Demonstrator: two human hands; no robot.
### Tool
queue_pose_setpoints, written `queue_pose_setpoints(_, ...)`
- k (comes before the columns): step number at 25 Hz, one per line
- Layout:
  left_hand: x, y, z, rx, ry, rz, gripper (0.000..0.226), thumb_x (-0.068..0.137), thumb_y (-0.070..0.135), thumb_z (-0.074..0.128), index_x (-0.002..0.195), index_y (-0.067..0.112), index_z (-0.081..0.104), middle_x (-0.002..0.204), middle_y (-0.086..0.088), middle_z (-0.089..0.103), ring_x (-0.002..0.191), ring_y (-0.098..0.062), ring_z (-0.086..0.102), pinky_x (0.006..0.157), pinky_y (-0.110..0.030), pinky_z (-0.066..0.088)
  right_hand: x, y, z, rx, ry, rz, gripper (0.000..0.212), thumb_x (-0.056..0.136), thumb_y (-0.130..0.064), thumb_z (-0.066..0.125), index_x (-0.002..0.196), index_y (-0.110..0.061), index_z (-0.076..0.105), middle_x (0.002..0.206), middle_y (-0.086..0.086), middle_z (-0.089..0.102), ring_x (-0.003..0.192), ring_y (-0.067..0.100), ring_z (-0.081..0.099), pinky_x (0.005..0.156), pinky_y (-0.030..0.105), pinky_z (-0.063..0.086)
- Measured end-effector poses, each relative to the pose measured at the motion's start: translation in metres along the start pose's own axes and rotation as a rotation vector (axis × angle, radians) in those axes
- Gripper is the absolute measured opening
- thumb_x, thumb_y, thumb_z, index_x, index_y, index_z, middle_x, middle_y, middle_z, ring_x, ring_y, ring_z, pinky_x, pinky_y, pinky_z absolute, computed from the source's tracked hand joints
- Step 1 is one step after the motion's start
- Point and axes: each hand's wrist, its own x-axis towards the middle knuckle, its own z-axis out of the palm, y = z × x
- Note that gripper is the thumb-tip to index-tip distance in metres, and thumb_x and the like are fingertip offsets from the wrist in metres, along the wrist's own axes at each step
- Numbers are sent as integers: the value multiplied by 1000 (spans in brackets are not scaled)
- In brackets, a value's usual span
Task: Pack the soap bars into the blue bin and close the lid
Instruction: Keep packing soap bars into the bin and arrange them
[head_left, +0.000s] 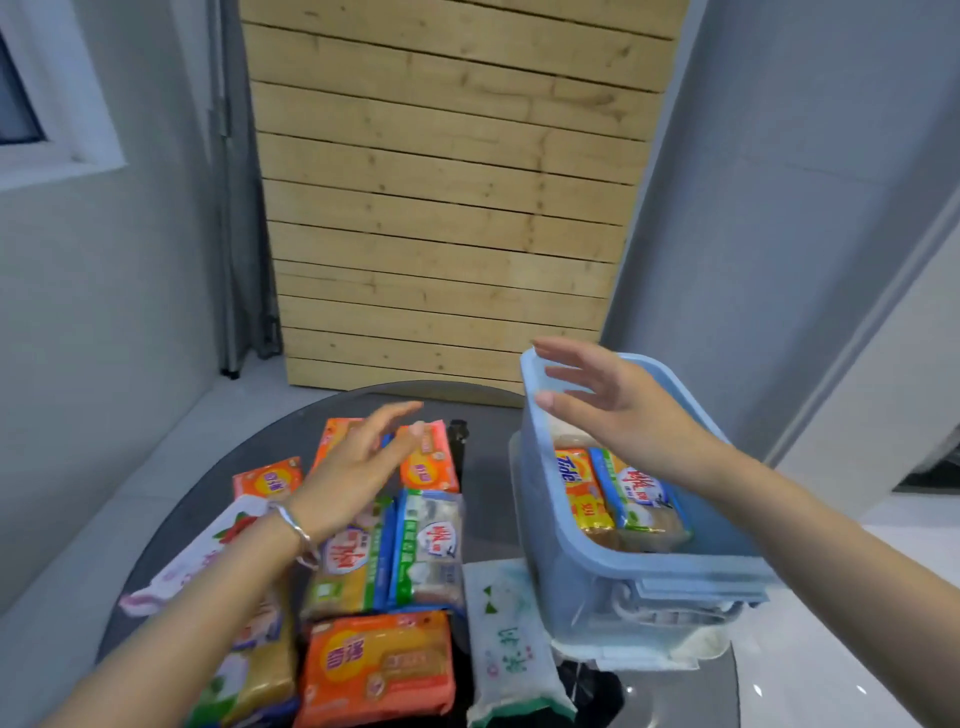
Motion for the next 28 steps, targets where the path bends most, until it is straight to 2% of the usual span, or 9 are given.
queue_pose_setpoints(4, -46, -39, -61, 425, 127, -150, 61, 81, 48, 59, 133, 19, 45, 138, -2, 50, 125, -18, 47, 100, -32, 38, -8, -27, 59, 18, -145, -21, 43, 87, -22, 65, 125, -37, 50, 132, -8, 56, 122, 1, 51, 97, 10, 43)
queue_pose_setpoints(8, -84, -64, -76, 385, 25, -276, 39, 69, 50, 66, 100, 28, 59, 100, -1, 71, 90, -12, 67, 82, -36, 54, -16, -18, 107, -48, -281, 116, 53, 86, -26, 67, 135, -22, 45, 141, 1, 50, 131, 15, 46, 108, 34, 40)
queue_pose_setpoints(11, -98, -73, -68, 296, 94, -271, 35, 72, 40, 71, 99, 37, 48, 98, 10, 67, 77, 6, 60, 65, -21, 51, -29, 5, 130, -122, -386, 298, 66, 85, -33, 67, 142, -18, 36, 144, 2, 46, 131, 19, 46, 107, 40, 41)
queue_pose_setpoints(13, -101, -73, -64, 371, 170, -251, 38, 72, 45, 70, 100, 42, 44, 97, 15, 61, 74, 7, 56, 56, -15, 42, -38, 19, 140, 21, -344, 382, 46, 85, -22, 68, 126, -17, 48, 134, 7, 57, 114, 17, 61, 96, 38, 51)
queue_pose_setpoints(16, -104, -72, -58, 469, 180, -244, 50, 70, 50, 67, 114, 36, 47, 104, 10, 66, 85, -11, 63, 64, -24, 49, -37, 36, 149, 24, -211, 490, 24, 84, -21, 70, 100, -25, 54, 121, 7, 66, 92, 8, 66, 80, 26, 56)
queue_pose_setpoints(20, -100, -74, -44, 559, 201, -240, 60, 76, 60, 56, 127, 31, 42, 120, 4, 63, 103, -19, 59, 74, -31, 51, -16, 50, 156, -25, -210, 801, 33, 82, -40, 69, 99, -14, 62, 114, 7, 70, 101, 21, 68, 92, 36, 53)
queue_pose_setpoints(22, -95, -76, -37, 634, 200, -265, 70, 79, 63, 50, 138, 28, 32, 132, 1, 55, 114, -24, 53, 81, -36, 50, -10, 49, 162, 62, -170, 846, 28, 79, -35, 73, 94, -14, 62, 111, 9, 72, 97, 22, 70, 89, 37, 55)
queue_pose_setpoints(25, -89, -79, -31, 644, 205, -275, 74, 81, 61, 49, 142, 27, 26, 142, 1, 46, 121, -24, 48, 85, -36, 48, -8, 45, 173, 271, -42, 805, 29, 78, -14, 76, 99, -10, 56, 113, 15, 70, 82, 21, 71, 62, 31, 59)
queue_pose_setpoints(28, -86, -80, -29, 644, 208, -272, 72, 82, 58, 50, 142, 28, 24, 144, 2, 43, 122, -23, 47, 84, -34, 48, -9, 44, 174, 237, -37, 792, 47, 80, -9, 73, 116, -8, 43, 119, 14, 62, 95, 25, 68, 53, 25, 54)
